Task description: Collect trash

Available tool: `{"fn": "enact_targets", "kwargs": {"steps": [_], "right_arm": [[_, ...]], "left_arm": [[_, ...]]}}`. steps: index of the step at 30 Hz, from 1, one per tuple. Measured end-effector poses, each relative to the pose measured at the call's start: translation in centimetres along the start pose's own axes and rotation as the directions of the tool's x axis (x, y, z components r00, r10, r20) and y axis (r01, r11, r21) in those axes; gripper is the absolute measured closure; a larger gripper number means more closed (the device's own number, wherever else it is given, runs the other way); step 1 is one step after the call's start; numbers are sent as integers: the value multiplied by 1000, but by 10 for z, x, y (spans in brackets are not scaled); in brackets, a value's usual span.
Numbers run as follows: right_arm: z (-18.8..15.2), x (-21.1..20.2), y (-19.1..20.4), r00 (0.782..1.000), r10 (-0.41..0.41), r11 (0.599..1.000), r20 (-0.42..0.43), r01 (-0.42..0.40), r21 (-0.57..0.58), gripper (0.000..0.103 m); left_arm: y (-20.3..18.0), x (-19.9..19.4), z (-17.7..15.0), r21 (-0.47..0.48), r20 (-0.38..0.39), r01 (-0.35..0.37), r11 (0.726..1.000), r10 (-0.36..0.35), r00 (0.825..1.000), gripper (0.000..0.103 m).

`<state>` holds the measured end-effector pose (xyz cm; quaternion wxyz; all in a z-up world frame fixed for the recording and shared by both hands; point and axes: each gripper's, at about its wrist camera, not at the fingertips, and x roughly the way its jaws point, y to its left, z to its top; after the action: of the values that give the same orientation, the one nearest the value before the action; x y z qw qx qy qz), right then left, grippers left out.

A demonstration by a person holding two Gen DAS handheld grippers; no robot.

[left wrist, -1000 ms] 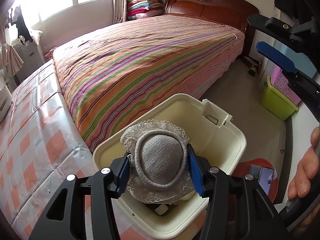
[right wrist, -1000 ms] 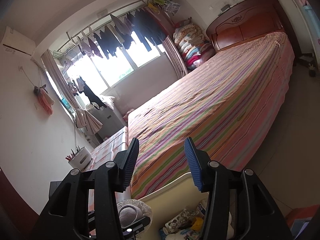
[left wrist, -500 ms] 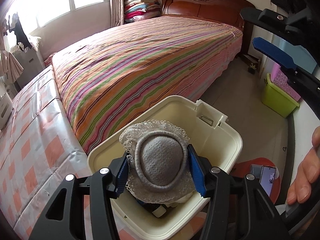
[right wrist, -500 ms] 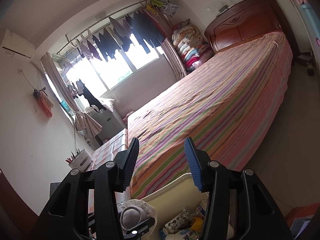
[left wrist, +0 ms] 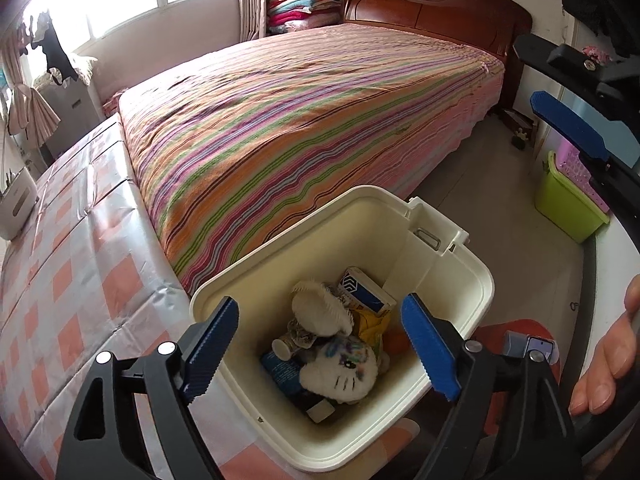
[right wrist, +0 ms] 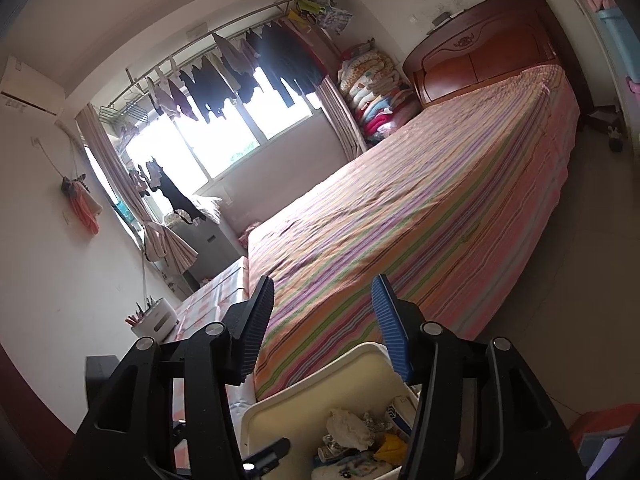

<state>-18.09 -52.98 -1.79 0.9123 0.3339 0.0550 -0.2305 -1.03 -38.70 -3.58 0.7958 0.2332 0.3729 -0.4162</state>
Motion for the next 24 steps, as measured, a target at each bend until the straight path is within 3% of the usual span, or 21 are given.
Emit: {"fn": "enact_targets", "kwargs": {"steps": [2, 8, 10, 15, 24], "right_arm": [[-8, -6, 1, 1000, -24, 1000, -9, 24, 7, 25], [-42, -35, 36, 995, -98, 993, -31, 95, -71, 6], [-54, -47, 54, 991, -123, 988, -43, 118, -103, 6], [-86, -65, 89, 973, -206, 962, -104, 183, -201, 6], [-104, -70, 125, 964, -197, 958, -178, 150, -245, 6]], "left_arm": [[5, -10, -4, -3, 16, -23, 1000, 23, 1000, 22], [40, -62, -29, -80, 102, -144, 986, 152, 983, 22], [51, -83, -42, -104, 127, -194, 975, 207, 970, 22], [74, -125, -70, -157, 164, -240, 958, 265, 950, 18], [101, -169, -99, -223, 206, -271, 936, 317, 926, 13]]}}
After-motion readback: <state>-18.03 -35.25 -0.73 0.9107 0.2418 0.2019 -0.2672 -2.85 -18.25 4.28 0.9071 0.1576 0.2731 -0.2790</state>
